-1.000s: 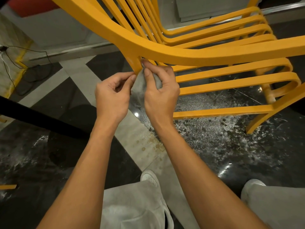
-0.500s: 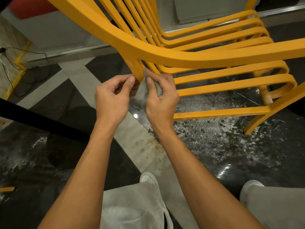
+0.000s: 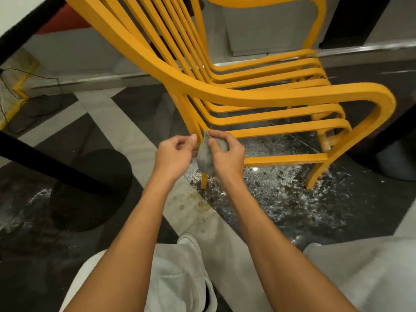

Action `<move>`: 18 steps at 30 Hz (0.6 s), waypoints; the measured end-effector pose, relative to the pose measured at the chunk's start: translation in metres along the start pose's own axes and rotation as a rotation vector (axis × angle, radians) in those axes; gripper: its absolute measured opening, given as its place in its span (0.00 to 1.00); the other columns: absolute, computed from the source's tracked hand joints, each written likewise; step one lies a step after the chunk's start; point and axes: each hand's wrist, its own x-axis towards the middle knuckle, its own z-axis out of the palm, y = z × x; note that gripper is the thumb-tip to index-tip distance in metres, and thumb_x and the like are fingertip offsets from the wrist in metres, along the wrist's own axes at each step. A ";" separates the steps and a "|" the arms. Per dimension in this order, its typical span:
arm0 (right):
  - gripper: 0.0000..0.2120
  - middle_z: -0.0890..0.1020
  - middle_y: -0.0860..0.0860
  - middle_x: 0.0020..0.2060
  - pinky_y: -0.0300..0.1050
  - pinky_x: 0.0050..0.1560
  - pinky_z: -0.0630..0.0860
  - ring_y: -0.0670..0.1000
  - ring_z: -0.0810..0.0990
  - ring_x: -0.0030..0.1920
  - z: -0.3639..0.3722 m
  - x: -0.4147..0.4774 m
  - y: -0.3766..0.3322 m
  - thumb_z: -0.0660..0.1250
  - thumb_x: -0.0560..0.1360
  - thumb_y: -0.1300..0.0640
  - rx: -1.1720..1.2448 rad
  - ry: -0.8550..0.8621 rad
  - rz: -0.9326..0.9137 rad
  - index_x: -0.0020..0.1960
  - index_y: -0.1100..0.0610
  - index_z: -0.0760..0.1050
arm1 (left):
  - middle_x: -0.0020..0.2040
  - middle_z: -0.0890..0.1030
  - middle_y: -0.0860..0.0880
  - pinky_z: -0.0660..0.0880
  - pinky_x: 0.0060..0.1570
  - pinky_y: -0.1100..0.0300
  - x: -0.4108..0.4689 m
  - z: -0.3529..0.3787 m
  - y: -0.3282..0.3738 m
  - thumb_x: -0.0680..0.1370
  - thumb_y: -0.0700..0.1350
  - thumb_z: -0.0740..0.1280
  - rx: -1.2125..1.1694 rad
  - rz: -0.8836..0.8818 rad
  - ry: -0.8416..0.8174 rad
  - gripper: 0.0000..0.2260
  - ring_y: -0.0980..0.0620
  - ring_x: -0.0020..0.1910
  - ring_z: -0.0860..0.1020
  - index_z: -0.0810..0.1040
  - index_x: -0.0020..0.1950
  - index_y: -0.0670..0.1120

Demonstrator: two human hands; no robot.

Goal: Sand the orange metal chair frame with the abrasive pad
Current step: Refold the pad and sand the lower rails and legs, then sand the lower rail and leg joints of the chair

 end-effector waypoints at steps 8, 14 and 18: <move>0.11 0.81 0.44 0.58 0.53 0.59 0.83 0.45 0.81 0.58 -0.018 -0.041 -0.049 0.69 0.79 0.58 -0.057 -0.121 -0.030 0.60 0.47 0.79 | 0.47 0.89 0.45 0.84 0.52 0.47 -0.047 -0.003 0.013 0.81 0.46 0.75 -0.326 -0.017 0.071 0.06 0.48 0.49 0.86 0.88 0.49 0.45; 0.16 0.86 0.49 0.53 0.60 0.54 0.84 0.52 0.85 0.53 -0.032 -0.053 -0.073 0.71 0.75 0.52 -0.188 -0.265 0.085 0.62 0.51 0.82 | 0.50 0.88 0.48 0.82 0.43 0.64 -0.062 -0.011 0.023 0.83 0.41 0.71 -0.391 0.033 0.063 0.05 0.54 0.48 0.86 0.86 0.57 0.44; 0.10 0.86 0.45 0.50 0.48 0.52 0.84 0.45 0.84 0.51 -0.037 -0.055 -0.077 0.74 0.77 0.57 -0.243 -0.203 -0.071 0.58 0.50 0.83 | 0.50 0.87 0.47 0.81 0.39 0.64 -0.066 0.001 0.032 0.78 0.41 0.77 -0.532 -0.023 0.181 0.14 0.55 0.46 0.86 0.78 0.60 0.46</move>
